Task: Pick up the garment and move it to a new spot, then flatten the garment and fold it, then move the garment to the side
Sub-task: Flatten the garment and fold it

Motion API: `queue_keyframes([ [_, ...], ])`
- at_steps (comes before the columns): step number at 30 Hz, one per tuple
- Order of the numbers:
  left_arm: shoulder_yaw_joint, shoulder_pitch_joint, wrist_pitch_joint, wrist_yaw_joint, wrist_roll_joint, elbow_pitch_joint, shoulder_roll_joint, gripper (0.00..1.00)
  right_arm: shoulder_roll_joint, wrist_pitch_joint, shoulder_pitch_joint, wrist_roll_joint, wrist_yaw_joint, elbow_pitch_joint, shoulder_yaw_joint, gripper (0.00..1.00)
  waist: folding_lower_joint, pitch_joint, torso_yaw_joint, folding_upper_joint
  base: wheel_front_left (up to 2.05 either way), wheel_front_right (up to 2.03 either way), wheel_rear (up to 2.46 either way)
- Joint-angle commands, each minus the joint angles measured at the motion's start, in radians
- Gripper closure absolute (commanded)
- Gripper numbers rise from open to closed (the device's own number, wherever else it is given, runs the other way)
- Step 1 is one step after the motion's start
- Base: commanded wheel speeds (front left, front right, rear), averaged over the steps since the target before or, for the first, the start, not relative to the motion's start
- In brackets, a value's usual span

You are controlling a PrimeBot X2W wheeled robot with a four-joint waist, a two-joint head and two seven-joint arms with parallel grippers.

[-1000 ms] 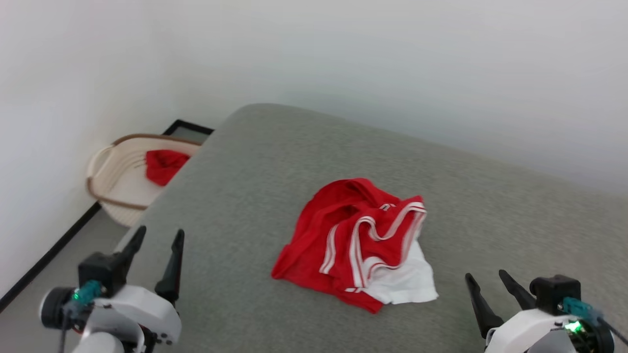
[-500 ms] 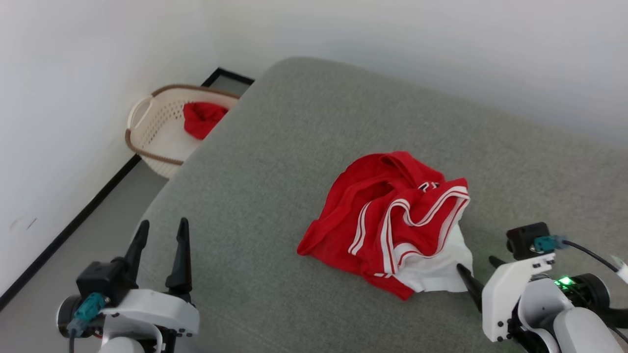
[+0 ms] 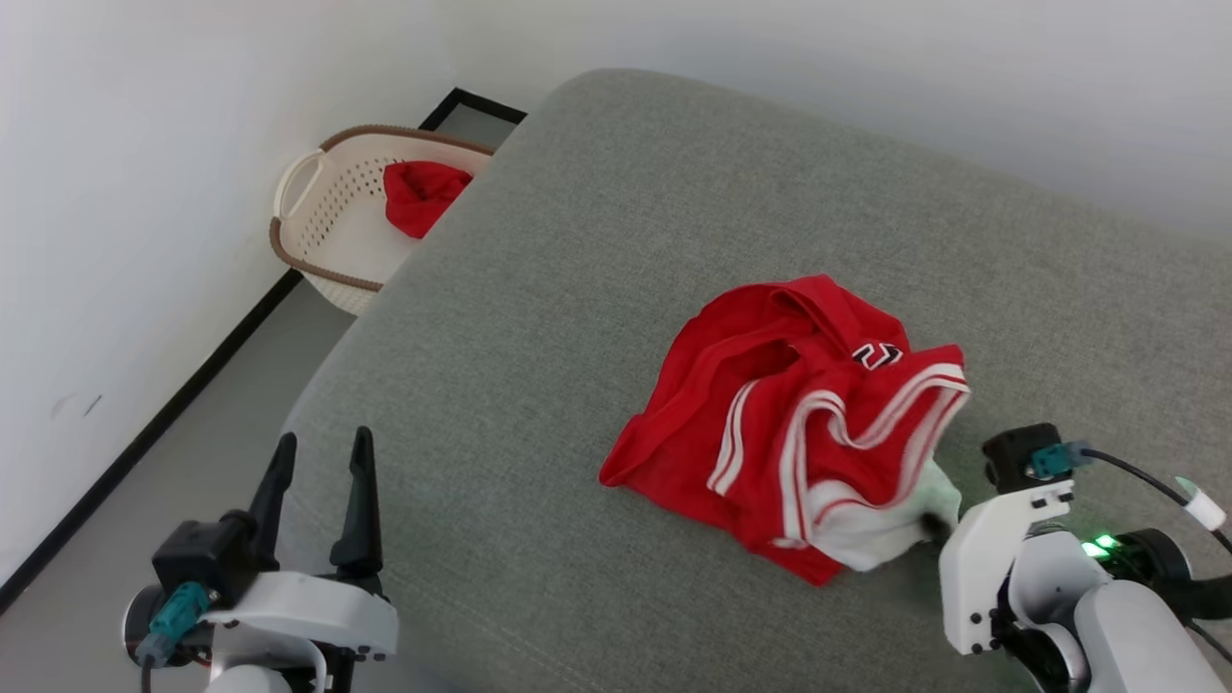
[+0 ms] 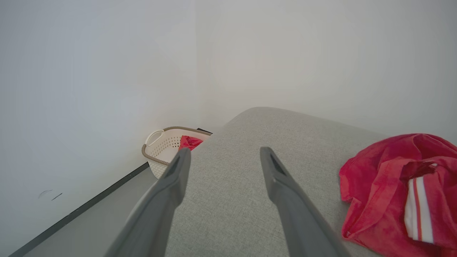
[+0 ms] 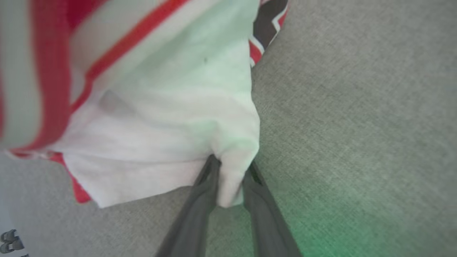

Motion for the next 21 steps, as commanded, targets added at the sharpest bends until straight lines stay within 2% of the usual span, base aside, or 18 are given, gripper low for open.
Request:
queue_keyframes([
  [1, 0.01, -0.007, -0.002, -0.01, 0.011, 0.005, -0.004, 0.0, 0.003, -0.005, 0.018, -0.008, -0.001, 0.04, -0.007, 1.0, 0.0, -0.005, -0.001, 0.0, 0.0, 0.0, 0.0],
  [6, 0.028, -0.011, -0.001, -0.036, 0.043, 0.031, -0.007, 0.0, -0.015, -0.019, 0.004, -0.011, -0.002, 0.042, -0.104, 1.0, 0.0, -0.036, -0.009, 0.0, 0.0, 0.0, 0.0],
  [12, 0.02, -0.034, -0.001, -0.067, 0.064, 0.073, -0.005, 0.0, -0.063, 0.0, 0.045, 0.018, -0.001, -0.037, -0.213, 1.0, 0.0, -0.077, -0.026, 0.0, 0.0, 0.0, 0.0],
  [21, 0.029, -0.062, -0.001, -0.087, 0.07, 0.094, -0.006, 0.0, -0.201, 0.076, 0.063, 0.011, -0.001, -0.168, -0.329, 1.0, 0.0, -0.061, -0.159, 0.0, 0.0, 0.0, 0.0],
])
